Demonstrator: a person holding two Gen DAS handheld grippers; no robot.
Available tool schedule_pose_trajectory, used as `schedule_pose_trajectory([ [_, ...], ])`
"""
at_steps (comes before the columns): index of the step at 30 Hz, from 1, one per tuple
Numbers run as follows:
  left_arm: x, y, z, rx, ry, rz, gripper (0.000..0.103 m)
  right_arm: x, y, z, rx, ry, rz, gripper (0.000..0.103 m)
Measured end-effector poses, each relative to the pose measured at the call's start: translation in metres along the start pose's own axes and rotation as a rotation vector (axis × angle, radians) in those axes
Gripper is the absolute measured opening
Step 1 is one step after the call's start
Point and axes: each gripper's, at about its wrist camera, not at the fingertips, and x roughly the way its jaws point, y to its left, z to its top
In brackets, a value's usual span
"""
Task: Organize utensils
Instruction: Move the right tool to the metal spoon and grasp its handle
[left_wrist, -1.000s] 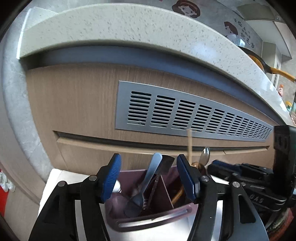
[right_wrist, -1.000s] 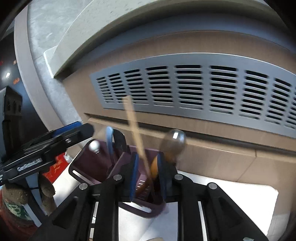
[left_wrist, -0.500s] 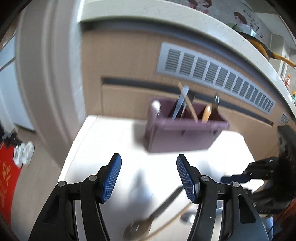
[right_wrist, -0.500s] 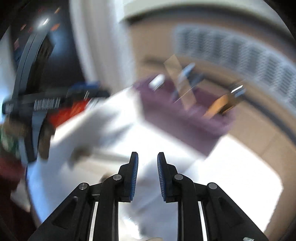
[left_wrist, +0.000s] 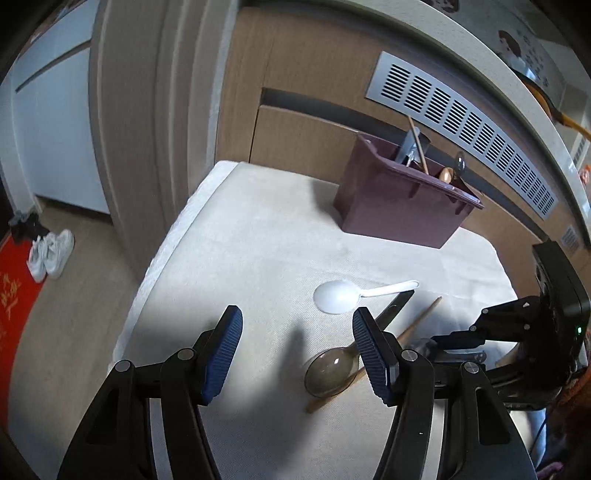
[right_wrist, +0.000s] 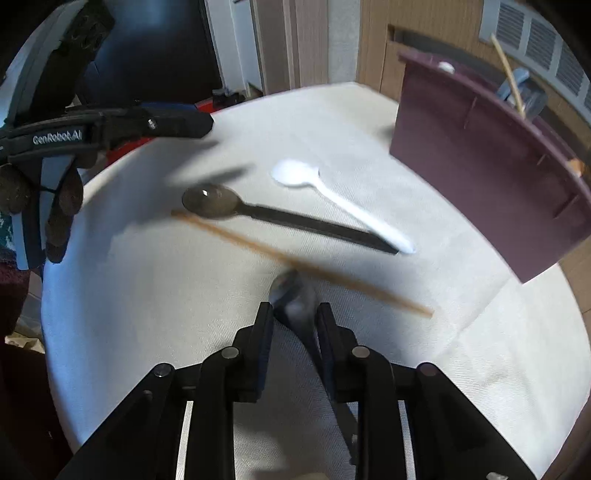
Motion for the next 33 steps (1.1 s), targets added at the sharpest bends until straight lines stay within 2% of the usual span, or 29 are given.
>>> schedule_pose_trajectory([
  [4, 0.008, 0.001, -0.003, -0.021, 0.022, -0.022, 0.063, -0.001, 0.007, -0.001, -0.024, -0.007, -0.033, 0.024],
  [8, 0.013, -0.009, -0.005, -0.031, 0.034, -0.059, 0.063, -0.004, 0.002, -0.002, 0.043, -0.032, -0.026, 0.024],
  [11, 0.017, -0.022, -0.006, -0.014, 0.06, -0.1, 0.063, -0.007, 0.001, -0.001, 0.089, -0.044, -0.095, 0.021],
  [12, 0.018, -0.026, -0.006, -0.003, 0.068, -0.104, 0.063, -0.01, 0.0, -0.003, 0.099, -0.049, -0.118, 0.017],
  [13, 0.021, -0.03, -0.005, 0.016, 0.078, -0.102, 0.063, -0.014, -0.003, -0.004, 0.112, -0.056, -0.128, 0.004],
  [15, 0.029, -0.039, -0.002, 0.04, 0.106, -0.074, 0.063, -0.023, -0.017, -0.005, 0.184, -0.092, -0.117, 0.004],
  [18, 0.044, -0.043, 0.002, -0.01, 0.178, -0.061, 0.063, -0.045, -0.036, -0.015, 0.273, -0.151, -0.163, 0.004],
  [20, 0.051, -0.046, 0.001, -0.057, 0.209, -0.088, 0.063, -0.06, -0.048, -0.022, 0.327, -0.186, -0.171, 0.004],
  [23, 0.047, -0.047, 0.0, -0.05, 0.188, -0.06, 0.063, -0.071, -0.053, -0.029, 0.331, -0.208, -0.157, 0.004],
  [24, 0.043, -0.046, 0.0, -0.046, 0.176, -0.054, 0.063, -0.069, -0.055, -0.03, 0.325, -0.207, -0.132, 0.008],
  [27, 0.027, -0.04, -0.002, -0.034, 0.123, -0.044, 0.063, -0.059, -0.052, -0.028, 0.291, -0.174, 0.007, 0.013],
  [29, 0.016, -0.034, -0.005, -0.026, 0.11, -0.029, 0.063, -0.054, -0.041, -0.026, 0.257, -0.164, 0.017, 0.019],
  [33, 0.005, -0.022, -0.011, -0.004, 0.104, -0.015, 0.063, -0.032, -0.04, -0.013, 0.238, -0.106, 0.011, 0.019],
])
